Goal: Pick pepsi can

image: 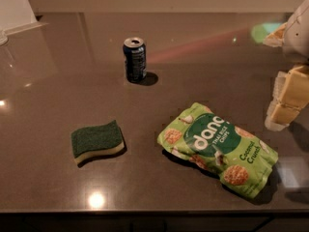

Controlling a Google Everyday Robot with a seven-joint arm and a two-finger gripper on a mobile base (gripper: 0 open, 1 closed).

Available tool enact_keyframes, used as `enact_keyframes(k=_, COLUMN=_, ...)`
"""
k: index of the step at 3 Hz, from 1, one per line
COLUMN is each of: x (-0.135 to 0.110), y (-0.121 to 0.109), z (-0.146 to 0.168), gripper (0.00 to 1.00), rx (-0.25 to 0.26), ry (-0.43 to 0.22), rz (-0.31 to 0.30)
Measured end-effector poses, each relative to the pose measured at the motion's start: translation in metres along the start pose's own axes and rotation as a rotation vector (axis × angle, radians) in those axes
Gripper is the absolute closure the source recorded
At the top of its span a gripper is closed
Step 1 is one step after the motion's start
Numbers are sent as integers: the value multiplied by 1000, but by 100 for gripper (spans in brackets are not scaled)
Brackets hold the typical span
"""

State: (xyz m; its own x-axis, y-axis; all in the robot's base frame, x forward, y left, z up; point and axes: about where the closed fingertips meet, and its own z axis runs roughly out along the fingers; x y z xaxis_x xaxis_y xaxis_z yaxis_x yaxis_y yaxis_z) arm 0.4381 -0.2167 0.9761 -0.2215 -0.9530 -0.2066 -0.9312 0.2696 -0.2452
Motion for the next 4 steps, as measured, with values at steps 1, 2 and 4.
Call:
enact_keyframes(k=1, x=-1, y=-1, z=0, gripper=0, rx=3, ry=-3, rz=0)
enact_keyframes(k=2, x=-17, y=-12, z=8, gripper=0, rx=6, ry=-68, rz=8)
enact_keyframes(k=4, x=-76, y=-54, z=47, gripper=0, rx=-6, ry=-250, rz=12)
